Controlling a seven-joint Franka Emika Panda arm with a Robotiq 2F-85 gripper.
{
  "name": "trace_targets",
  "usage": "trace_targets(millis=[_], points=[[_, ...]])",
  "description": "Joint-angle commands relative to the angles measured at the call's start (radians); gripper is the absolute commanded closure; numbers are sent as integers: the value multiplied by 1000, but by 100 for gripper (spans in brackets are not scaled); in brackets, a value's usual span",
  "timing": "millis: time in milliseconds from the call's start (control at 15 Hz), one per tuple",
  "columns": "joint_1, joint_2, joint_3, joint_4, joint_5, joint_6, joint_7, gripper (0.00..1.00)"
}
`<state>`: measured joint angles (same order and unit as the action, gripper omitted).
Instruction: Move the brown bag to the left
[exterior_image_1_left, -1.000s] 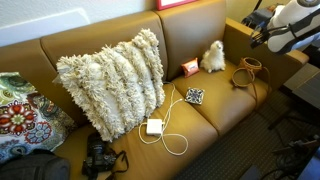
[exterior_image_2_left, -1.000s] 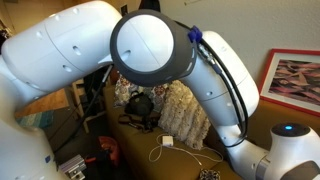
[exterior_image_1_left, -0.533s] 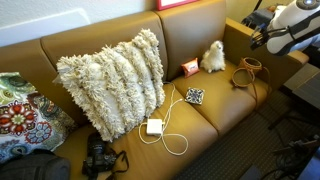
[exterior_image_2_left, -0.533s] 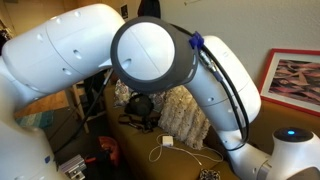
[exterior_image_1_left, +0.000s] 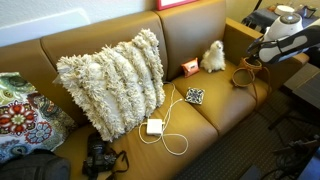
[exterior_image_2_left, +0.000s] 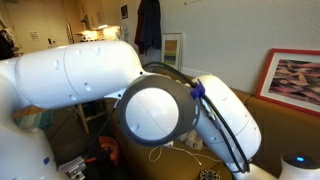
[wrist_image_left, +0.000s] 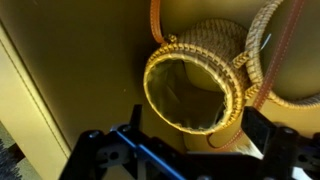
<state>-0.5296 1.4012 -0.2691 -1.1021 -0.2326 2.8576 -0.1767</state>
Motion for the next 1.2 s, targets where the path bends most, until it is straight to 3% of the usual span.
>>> trace_targets(millis=[0,133,467,867,1133], points=[[-80,131,29,210,0,-65,-81,0],[-83,80,16,124,0,-39,-106,0],[-81,83,4,124,7,-48,-82,0],[-60,36,93,46,-10,-22,-135,0],[-35,74,111,65,2,-24,-155,0]])
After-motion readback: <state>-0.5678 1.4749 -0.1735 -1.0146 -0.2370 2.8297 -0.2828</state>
